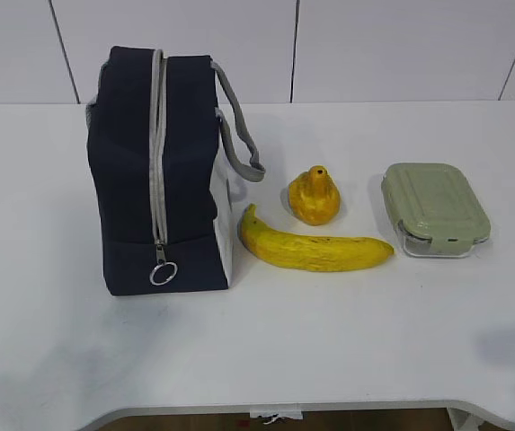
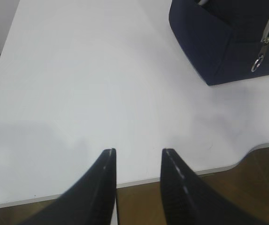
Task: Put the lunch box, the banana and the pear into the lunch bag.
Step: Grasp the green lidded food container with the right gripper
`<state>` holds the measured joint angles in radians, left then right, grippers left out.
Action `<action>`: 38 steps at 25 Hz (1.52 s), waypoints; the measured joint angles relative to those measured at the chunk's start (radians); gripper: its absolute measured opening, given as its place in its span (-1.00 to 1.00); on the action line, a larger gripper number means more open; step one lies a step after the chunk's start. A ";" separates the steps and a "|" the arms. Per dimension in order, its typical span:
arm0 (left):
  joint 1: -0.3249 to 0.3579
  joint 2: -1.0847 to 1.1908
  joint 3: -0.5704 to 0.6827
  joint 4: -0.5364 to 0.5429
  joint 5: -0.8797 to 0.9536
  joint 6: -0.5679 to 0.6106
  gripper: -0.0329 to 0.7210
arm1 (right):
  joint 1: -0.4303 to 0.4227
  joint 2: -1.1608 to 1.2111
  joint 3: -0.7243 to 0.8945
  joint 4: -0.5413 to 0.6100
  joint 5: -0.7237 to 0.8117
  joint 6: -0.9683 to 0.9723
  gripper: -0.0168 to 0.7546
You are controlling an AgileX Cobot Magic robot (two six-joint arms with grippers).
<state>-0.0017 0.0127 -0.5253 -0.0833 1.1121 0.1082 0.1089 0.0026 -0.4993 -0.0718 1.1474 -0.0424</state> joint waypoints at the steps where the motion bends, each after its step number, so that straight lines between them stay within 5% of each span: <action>1: 0.000 0.000 0.000 0.000 0.000 0.000 -0.26 | 0.000 0.026 0.000 -0.002 0.000 0.002 -0.25; 22: -0.002 0.000 0.000 0.024 0.000 0.000 -0.26 | 0.000 0.469 -0.026 0.000 -0.159 0.186 -0.25; 38: -0.002 0.000 0.000 0.024 0.000 0.000 -0.26 | 0.000 0.909 -0.253 -0.024 -0.245 0.245 -0.25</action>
<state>-0.0039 0.0127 -0.5253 -0.0589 1.1121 0.1082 0.1089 0.9115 -0.7522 -0.0959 0.9022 0.2028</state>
